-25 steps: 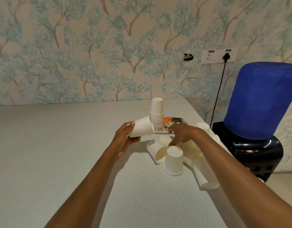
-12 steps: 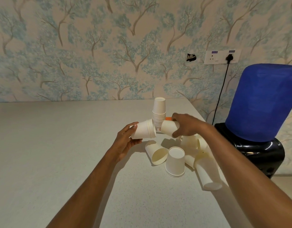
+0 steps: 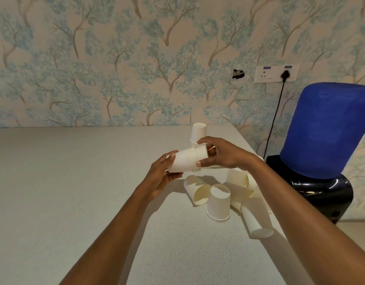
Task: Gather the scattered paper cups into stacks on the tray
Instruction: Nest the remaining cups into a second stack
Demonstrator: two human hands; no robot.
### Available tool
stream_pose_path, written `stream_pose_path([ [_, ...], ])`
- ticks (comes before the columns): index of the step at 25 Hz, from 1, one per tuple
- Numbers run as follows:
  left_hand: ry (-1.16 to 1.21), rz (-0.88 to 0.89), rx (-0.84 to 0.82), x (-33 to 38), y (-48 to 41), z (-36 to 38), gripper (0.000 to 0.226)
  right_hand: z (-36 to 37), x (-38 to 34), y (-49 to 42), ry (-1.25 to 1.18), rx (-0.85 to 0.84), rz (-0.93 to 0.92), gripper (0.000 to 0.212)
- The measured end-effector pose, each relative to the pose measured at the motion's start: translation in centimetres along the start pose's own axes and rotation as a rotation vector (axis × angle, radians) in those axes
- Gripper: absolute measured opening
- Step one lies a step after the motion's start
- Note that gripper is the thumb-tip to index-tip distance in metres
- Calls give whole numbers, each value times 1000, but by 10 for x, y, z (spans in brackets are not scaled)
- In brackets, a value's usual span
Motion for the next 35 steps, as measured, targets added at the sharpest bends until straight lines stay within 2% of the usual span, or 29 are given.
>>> stream_pose_path([
  [3, -8, -2, 1, 1, 1, 3, 62, 17, -2, -4, 52, -4, -5, 84],
  [5, 5, -1, 11, 1, 3, -1, 64, 28, -2, -6, 45, -27, -18, 85],
  [8, 63, 23, 41, 3, 7, -17, 53, 21, 5, -4, -322, 65, 38, 69],
  [9, 78, 30, 61, 4, 8, -25, 50, 16, 9, -4, -347, 111, 66, 63],
  [10, 94, 34, 80, 5, 9, -33, 47, 14, 13, -3, -266, 117, 89, 57],
  [12, 118, 38, 108, 4, 11, -47, 44, 27, 20, -2, 31, -57, 157, 54],
  [14, 119, 39, 123, 2, 13, -56, 41, 51, 30, 1, 305, -273, 275, 75],
  [16, 120, 36, 127, -2, 14, -58, 35, 65, 35, 0, 413, -326, 326, 83],
  [20, 105, 25, 142, -3, 14, -58, 36, 66, 36, -7, 344, -244, 315, 72],
  [25, 84, 17, 150, -1, 11, -59, 33, 14, 21, -9, -1, 30, 208, 57],
  [31, 58, -4, 95, -1, 0, -38, 35, 1, 8, -3, -156, 14, 88, 44],
  [35, 33, -22, 10, 0, -7, -12, 40, 9, 8, 2, -169, 113, 99, 52],
])
Point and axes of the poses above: each hand's wrist, its own y-axis away from the middle knuckle, its own z-axis out of the palm, x = y × z, the point moved 6 cm from there along -y, towards the middle knuckle, and after that the axes turned 1 degree about -z, right-handed, at the moved point
